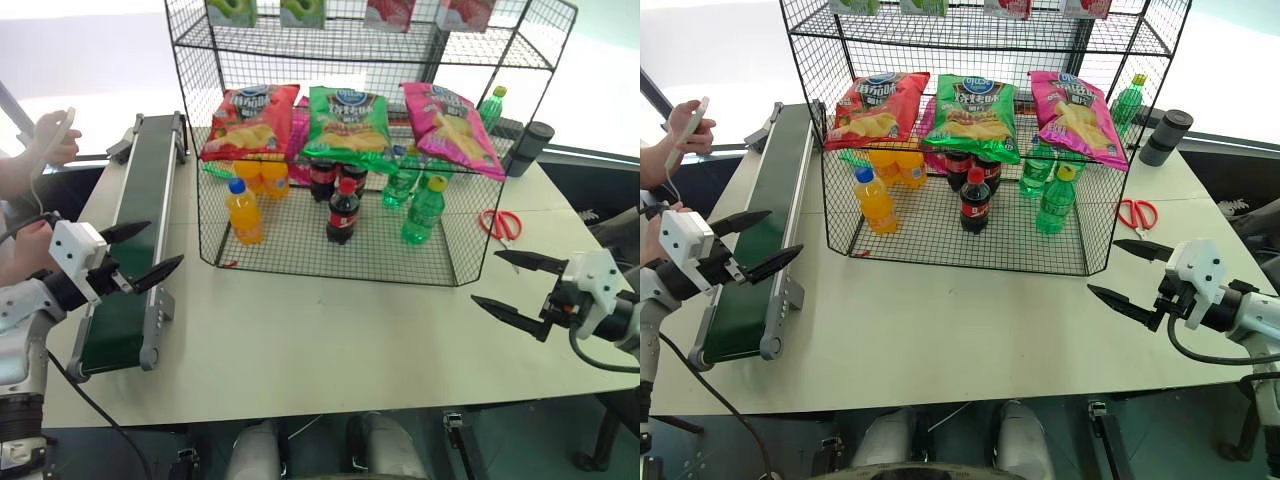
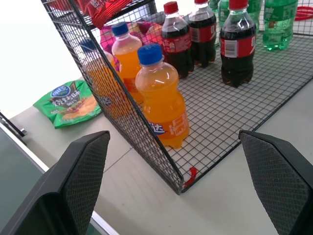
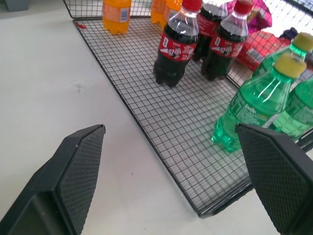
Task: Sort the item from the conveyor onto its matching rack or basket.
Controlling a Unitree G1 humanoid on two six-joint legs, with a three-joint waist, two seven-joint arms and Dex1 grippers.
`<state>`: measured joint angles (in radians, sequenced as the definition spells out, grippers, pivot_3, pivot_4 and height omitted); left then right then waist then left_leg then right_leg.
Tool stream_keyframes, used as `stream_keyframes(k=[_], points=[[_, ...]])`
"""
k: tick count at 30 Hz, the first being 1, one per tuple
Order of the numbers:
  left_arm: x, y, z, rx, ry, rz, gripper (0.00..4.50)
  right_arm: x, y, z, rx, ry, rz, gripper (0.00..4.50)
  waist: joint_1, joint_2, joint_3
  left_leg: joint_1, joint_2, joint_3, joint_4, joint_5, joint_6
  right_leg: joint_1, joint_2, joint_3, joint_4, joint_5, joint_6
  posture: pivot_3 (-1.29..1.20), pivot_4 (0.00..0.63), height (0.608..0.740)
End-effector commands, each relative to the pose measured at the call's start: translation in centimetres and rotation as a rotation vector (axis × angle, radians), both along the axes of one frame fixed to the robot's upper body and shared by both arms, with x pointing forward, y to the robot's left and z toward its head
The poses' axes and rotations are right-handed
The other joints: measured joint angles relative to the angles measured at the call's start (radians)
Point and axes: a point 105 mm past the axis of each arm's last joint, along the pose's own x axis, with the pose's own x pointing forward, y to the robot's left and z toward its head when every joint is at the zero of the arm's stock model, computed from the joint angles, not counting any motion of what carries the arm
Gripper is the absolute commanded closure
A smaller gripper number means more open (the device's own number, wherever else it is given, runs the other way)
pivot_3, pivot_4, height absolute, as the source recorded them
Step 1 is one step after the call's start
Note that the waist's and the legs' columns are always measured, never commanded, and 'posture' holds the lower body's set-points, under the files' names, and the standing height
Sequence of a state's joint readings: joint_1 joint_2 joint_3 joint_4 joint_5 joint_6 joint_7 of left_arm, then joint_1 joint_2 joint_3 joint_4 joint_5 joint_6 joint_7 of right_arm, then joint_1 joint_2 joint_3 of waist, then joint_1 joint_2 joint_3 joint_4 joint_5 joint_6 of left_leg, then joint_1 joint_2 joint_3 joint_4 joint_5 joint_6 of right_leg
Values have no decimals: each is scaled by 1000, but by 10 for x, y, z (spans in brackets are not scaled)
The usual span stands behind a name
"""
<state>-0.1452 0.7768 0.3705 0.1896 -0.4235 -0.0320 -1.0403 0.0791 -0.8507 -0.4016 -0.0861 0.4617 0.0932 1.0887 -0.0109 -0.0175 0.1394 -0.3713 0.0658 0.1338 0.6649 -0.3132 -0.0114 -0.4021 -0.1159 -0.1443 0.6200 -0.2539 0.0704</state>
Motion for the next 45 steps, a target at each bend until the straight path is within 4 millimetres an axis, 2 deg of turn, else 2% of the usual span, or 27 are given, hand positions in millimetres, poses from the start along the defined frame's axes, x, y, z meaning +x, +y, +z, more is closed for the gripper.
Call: stream_keyframes(k=[1,5,7,11,27,31,42,45], points=[[5,-1,11,12,-55,-8,0,2,-1,8,-16,-23,-20,70,0,0,0,0,0,0,0,0,0,0,0,0,0,0,0,0,150,738],[9,-4,10,12,-57,-15,0,3,-3,9,-8,-28,-44,70,-3,2,1,0,0,0,0,0,0,0,0,0,0,0,0,0,150,740],[11,-5,11,11,-58,-23,0,5,-6,11,21,-17,-74,70,-6,4,2,-1,-13,-28,-2,-1,3,17,-9,-22,-5,-1,3,0,150,740],[12,-4,11,11,-57,-34,0,4,-4,10,-27,-33,-77,70,3,4,3,-2,-8,-26,1,0,1,12,-6,-19,-4,-1,3,0,150,740],[14,-6,8,13,-47,-34,0,0,5,11,-39,-33,-60,70,0,5,3,-1,-6,-25,1,0,0,12,-4,-19,-4,-1,3,0,150,740],[13,-5,7,11,-46,-30,0,2,2,12,-22,-22,-80,70,-3,7,5,-1,-16,-48,0,1,1,25,-8,-32,-5,-2,4,0,150,740],[12,-6,6,14,-48,-32,0,4,8,12,-30,-16,-58,70,1,8,5,-1,-15,-43,1,1,1,21,-7,-27,-5,-3,4,0,150,740],[11,-7,6,14,-50,-33,0,5,8,13,-24,-20,-60,70,-6,11,7,-1,-18,-49,1,1,1,26,-8,-32,-6,-3,4,0,150,740]])
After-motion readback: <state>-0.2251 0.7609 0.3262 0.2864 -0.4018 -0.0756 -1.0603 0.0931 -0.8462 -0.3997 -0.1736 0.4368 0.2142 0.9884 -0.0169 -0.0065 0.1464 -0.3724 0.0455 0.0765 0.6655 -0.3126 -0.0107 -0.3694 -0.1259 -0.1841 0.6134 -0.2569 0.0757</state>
